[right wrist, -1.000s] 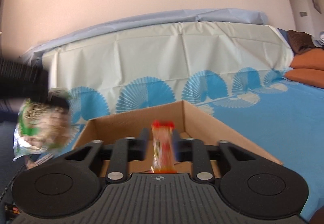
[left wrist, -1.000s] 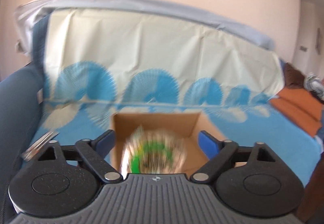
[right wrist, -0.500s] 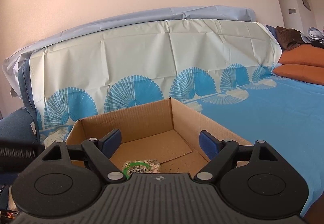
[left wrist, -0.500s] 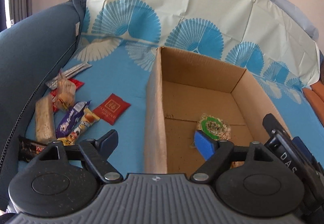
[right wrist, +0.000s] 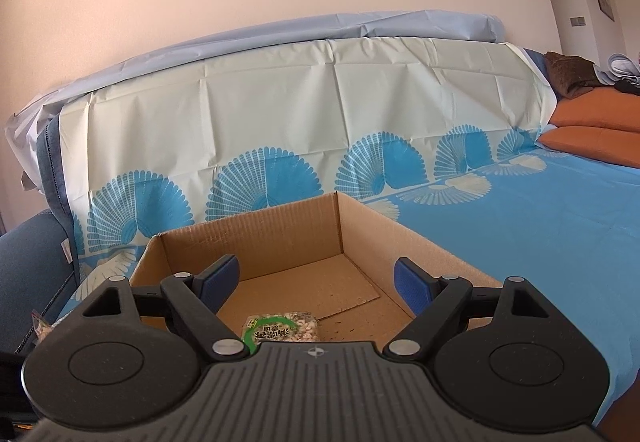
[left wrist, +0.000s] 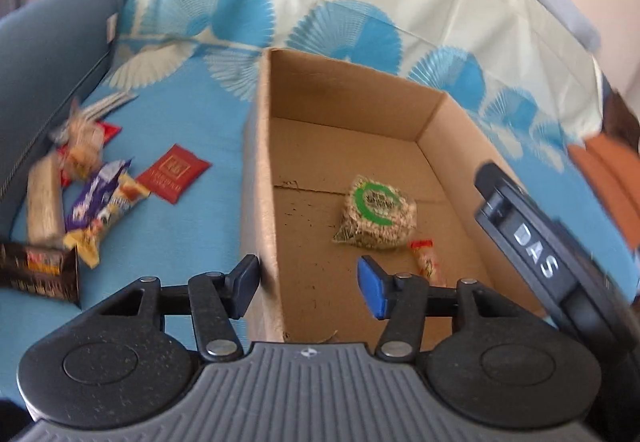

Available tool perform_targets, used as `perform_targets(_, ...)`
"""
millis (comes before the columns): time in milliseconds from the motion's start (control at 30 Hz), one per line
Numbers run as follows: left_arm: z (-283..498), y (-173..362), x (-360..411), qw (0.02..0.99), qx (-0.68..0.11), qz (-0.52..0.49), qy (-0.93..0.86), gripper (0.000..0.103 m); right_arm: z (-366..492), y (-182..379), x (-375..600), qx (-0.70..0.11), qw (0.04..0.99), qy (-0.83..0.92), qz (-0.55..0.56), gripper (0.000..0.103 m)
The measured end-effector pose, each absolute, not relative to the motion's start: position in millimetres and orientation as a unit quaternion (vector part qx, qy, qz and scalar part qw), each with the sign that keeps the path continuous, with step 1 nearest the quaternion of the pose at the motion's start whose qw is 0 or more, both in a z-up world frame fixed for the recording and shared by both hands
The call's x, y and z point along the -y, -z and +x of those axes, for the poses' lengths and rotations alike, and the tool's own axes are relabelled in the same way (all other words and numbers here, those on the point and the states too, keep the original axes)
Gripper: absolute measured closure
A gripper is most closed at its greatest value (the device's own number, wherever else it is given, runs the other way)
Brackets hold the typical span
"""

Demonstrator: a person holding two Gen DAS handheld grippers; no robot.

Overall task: Organize snacks
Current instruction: 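Move both grippers back toward the snack pile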

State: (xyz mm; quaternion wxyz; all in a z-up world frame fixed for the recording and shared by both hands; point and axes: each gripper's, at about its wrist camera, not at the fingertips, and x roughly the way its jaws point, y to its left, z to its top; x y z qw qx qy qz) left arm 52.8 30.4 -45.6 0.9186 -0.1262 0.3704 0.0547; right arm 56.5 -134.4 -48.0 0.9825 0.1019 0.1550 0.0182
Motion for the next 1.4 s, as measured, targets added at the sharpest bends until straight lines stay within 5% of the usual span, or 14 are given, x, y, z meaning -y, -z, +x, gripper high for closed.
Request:
perform_targets(233,38,39,-43,0.927,-0.339,-0.152,-0.054,0.043,54,47,131,-0.157,0.983,-0.027,0.092,0.017)
perform_targets(633,12,26,-50,0.941,-0.305,-0.129,-0.075,0.022,44,44,119,-0.157,0.984,-0.042,0.066,0.017)
perform_targets(867,-8,26,-63,0.947,-0.286,-0.129,-0.072,0.022,34,42,110,-0.156,0.985,-0.062,0.043,0.017)
perform_targets(933,-13,29,-71,0.944,-0.294,-0.131,-0.073,0.024,33,41,107,-0.162,0.983,-0.073,0.036,0.017)
perform_targets(1133,-29,48,-112,0.945,-0.311,-0.068,-0.074,0.070,27,39,96,-0.170,0.980,-0.098,0.016,0.017)
perform_targets(1400,-43,62,-197,0.942,-0.292,-0.113,-0.124,0.071,21,41,78,-0.171,0.978,-0.121,-0.014,0.017)
